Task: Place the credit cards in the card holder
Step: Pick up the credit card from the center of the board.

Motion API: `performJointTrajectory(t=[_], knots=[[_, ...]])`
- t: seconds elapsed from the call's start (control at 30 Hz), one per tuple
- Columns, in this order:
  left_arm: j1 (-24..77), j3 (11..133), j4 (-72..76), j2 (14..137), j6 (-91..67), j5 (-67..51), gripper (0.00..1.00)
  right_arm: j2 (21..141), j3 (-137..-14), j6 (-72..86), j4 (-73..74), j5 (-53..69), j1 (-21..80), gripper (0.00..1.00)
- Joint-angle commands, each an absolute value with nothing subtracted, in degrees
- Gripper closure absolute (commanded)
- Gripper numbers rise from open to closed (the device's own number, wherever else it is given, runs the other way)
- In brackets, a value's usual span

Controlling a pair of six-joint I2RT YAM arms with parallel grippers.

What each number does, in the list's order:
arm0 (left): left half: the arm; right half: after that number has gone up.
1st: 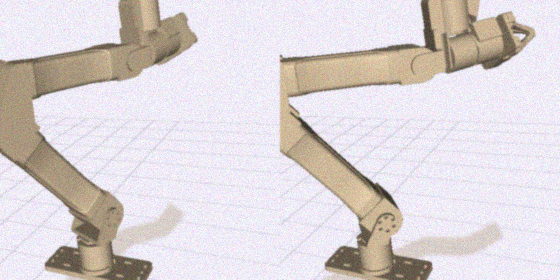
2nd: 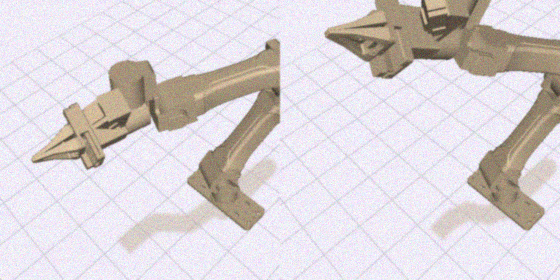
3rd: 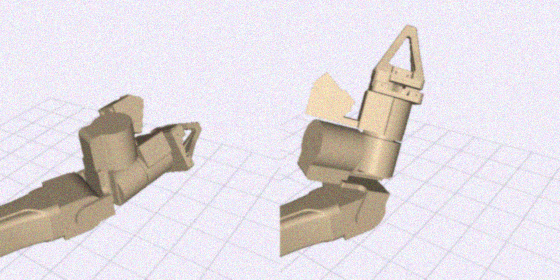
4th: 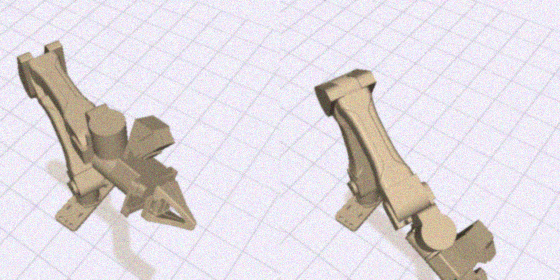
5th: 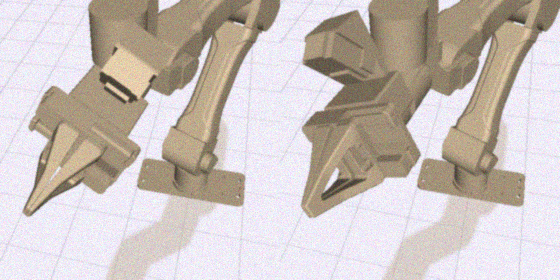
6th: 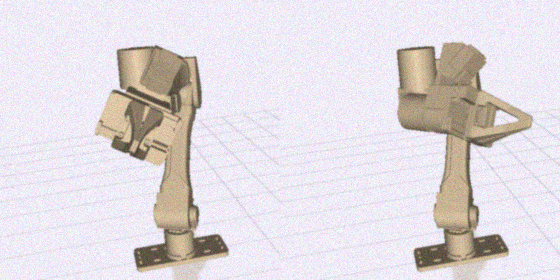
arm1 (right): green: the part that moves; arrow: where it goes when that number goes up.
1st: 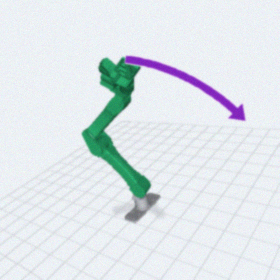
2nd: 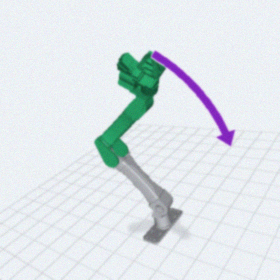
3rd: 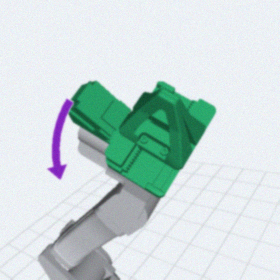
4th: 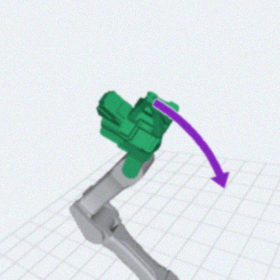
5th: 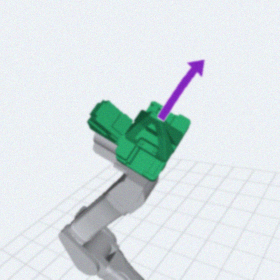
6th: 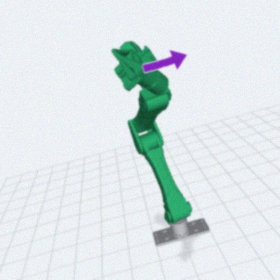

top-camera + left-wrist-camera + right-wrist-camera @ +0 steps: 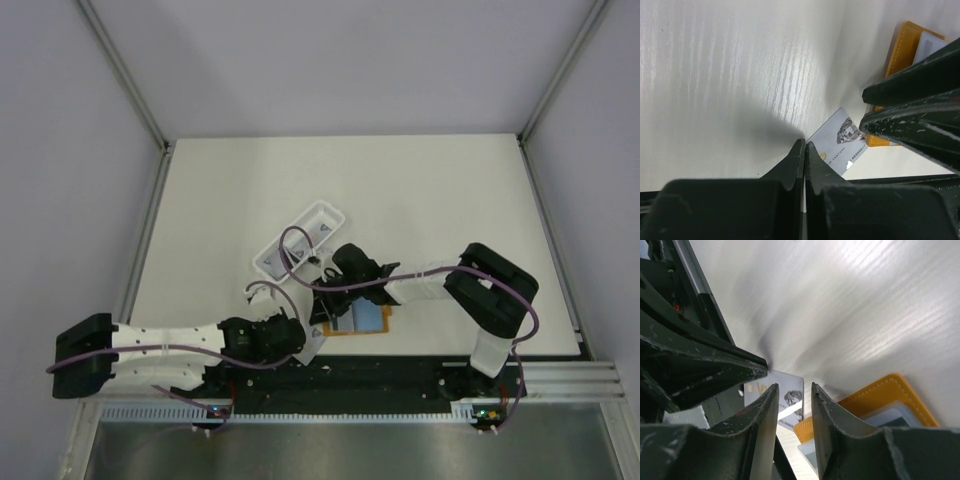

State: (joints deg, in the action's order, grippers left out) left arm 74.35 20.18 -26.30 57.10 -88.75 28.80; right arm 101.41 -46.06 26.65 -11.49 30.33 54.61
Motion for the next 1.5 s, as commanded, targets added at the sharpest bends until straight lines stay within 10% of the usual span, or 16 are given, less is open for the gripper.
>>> performJointTrajectory(t=[0.0,0.7,1.47], knots=[[76.0,18.5,-37.1,57.7,-91.2,26.9,1.00,98.4,-52.1,26.5,-10.3,27.8,55.3,0.68],[80.6,19.8,-40.3,56.3,-95.1,28.7,1.00,72.1,-27.4,61.8,-11.6,1.1,68.6,0.61],[81.4,20.2,-39.2,57.0,-92.9,28.1,1.00,87.5,-23.8,79.7,-24.5,-7.8,78.7,0.55]])
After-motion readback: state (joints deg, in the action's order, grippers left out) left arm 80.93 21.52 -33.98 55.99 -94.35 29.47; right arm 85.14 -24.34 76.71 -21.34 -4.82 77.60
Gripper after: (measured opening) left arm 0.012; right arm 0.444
